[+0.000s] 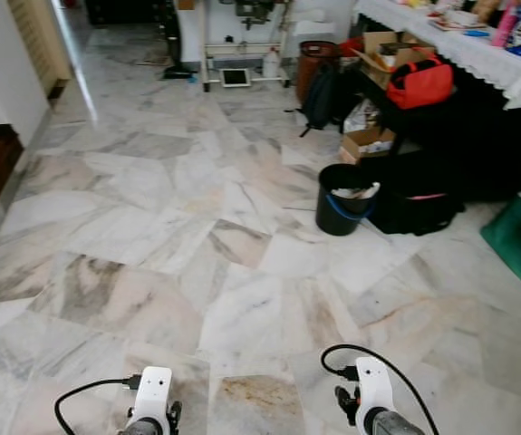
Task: Setting the table
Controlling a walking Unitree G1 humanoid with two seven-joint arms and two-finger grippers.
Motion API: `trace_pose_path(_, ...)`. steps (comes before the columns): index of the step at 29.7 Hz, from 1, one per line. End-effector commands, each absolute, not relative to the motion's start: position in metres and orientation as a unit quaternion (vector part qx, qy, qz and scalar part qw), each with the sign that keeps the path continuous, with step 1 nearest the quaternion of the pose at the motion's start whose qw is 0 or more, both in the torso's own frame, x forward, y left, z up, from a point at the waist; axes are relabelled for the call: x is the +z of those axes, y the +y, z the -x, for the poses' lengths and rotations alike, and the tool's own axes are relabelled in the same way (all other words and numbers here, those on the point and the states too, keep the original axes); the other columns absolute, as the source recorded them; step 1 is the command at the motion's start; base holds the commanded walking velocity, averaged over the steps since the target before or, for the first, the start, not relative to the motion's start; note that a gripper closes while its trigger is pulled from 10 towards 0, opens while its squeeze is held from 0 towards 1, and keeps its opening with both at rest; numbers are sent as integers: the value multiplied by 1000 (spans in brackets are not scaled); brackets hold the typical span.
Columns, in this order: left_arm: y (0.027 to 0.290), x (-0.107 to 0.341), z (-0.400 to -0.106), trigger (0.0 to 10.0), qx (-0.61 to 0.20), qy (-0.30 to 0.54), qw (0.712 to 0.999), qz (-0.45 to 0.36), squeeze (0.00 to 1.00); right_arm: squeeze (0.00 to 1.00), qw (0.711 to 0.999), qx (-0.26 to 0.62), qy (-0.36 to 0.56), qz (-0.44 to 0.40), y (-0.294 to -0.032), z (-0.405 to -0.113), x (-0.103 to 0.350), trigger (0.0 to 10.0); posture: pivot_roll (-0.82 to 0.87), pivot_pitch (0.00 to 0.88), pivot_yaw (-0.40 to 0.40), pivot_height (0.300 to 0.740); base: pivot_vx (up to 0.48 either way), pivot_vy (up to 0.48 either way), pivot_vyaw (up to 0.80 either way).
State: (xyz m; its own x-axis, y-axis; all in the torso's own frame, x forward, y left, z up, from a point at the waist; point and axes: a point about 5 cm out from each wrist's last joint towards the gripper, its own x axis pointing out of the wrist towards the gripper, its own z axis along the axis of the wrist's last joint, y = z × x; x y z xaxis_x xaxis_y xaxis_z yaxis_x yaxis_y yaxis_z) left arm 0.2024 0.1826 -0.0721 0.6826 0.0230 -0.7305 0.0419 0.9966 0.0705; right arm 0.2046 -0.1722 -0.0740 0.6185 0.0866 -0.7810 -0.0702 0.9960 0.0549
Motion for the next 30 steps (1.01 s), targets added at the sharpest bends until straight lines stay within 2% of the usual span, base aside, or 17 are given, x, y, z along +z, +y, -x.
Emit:
trace_pose_path(1,181,-75,-198,10000,-9,402,915,-37,0,0,900,45,434,-8,-173,-206,-73,10000,-14,0,-62,740,0,0,-650)
trace_pose_path(16,178,-75,-198,10000,-16,402,914,-42,0,0,899,44,437,-7,-174,-205,-74,10000,-16,0,-66,740,0,0,-651)
trace_pose_path(19,177,-74,-199,10000,-19,402,914,-45,0,0,898,42,437,-8,-175,-205,-74,10000,-14,0,-72,740,0,-390,-652)
trace_pose_path(30,176,-74,-200,10000,-15,400,915,-41,0,0,899,39,436,-10,-175,-206,-73,10000,-15,0,-72,740,0,0,-651)
